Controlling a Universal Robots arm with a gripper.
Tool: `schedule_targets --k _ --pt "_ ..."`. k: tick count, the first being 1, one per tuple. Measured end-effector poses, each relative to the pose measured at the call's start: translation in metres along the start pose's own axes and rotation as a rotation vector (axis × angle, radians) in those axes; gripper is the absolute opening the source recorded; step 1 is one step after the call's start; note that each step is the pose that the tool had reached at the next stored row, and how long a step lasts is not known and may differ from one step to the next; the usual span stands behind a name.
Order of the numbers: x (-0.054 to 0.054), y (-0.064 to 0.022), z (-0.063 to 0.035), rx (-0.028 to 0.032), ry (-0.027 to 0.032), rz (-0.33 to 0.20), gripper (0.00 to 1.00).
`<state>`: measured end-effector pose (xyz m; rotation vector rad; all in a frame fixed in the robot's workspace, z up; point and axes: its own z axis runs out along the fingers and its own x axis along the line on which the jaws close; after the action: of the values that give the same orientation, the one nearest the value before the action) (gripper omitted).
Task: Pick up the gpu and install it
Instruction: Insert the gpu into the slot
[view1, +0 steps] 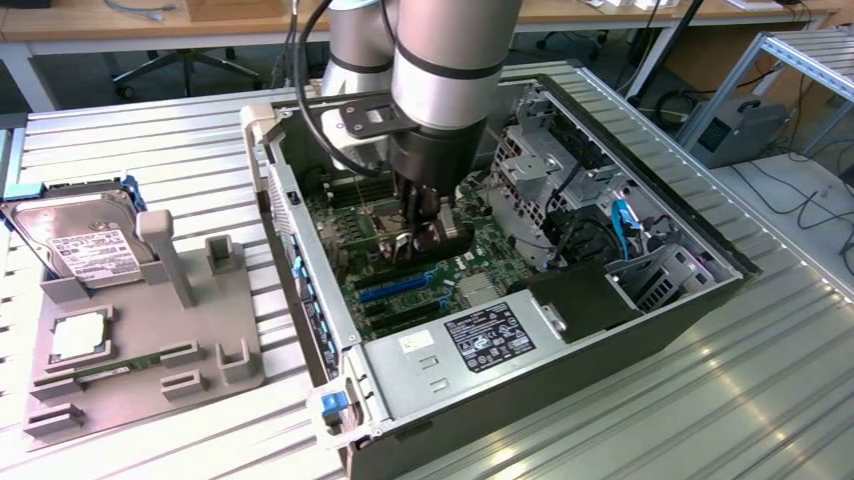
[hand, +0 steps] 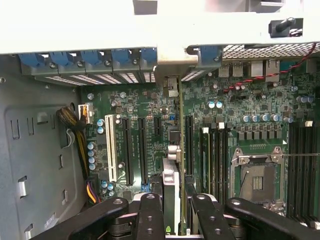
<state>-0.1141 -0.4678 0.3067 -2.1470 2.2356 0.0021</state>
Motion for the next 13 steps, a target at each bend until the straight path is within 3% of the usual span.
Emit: schedule_targets --k 13 --pt "0.0002 0.0041 0.0006 0.0 0.0 0.0 0.27"
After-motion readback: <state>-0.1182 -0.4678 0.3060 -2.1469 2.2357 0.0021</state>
